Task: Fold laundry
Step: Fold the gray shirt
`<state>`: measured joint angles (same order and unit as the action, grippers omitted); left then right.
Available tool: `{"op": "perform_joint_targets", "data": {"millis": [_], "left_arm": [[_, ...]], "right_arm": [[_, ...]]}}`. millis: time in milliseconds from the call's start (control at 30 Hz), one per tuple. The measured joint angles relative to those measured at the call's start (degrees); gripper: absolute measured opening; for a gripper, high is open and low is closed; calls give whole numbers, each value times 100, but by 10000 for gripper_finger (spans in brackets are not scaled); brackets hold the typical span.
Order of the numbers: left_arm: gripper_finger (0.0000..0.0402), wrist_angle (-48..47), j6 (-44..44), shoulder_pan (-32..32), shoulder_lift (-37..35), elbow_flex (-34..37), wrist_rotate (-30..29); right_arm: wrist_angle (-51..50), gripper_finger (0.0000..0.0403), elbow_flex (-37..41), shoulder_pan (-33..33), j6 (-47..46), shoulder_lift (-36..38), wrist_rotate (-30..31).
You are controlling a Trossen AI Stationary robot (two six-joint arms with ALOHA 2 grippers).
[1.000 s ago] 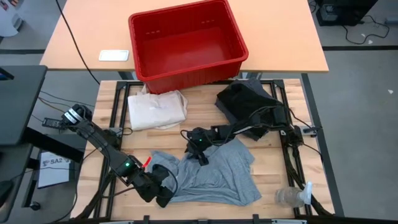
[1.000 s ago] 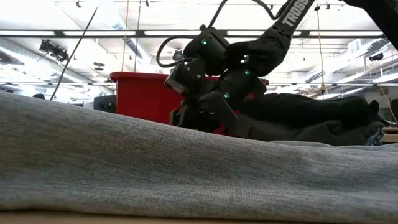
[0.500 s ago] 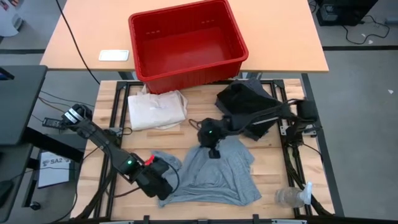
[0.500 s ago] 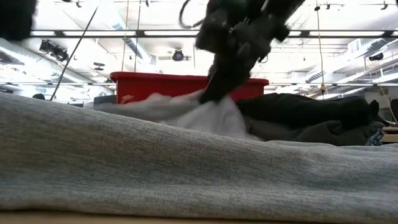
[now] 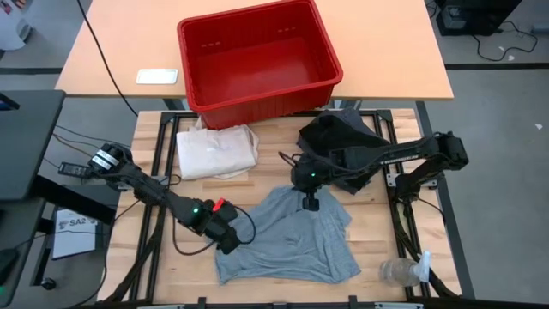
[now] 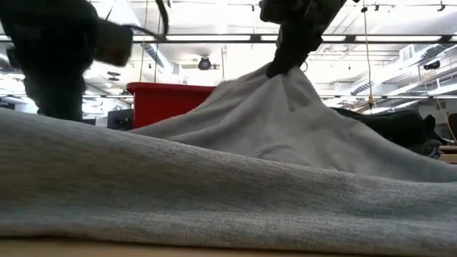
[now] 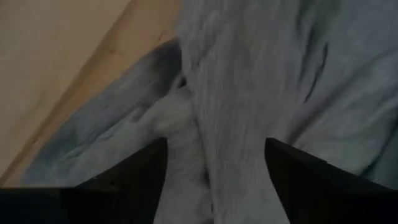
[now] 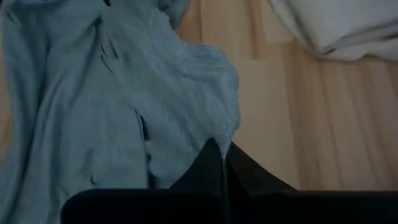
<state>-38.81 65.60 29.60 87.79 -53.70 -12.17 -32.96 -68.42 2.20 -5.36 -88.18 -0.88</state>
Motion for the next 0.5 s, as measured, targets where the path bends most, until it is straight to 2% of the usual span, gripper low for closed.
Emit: {"op": "perform_joint_targets", "data": {"millis": [133, 267, 367, 500], "left_arm": [[288, 919, -564, -184, 0, 392, 341], [268, 1344, -835, -300, 0, 624, 450], [219, 1260, -1021, -325, 0, 639, 435], [115, 1277, -1337, -318, -2, 639, 445]], "right_arm": [[-143, 2, 7, 102, -118, 11, 162], [-272, 2, 7, 188, -361, 15, 260], [-363, 2, 4, 250, -540, 32, 317], [-553, 2, 4, 385, -771, 106, 459]]}}
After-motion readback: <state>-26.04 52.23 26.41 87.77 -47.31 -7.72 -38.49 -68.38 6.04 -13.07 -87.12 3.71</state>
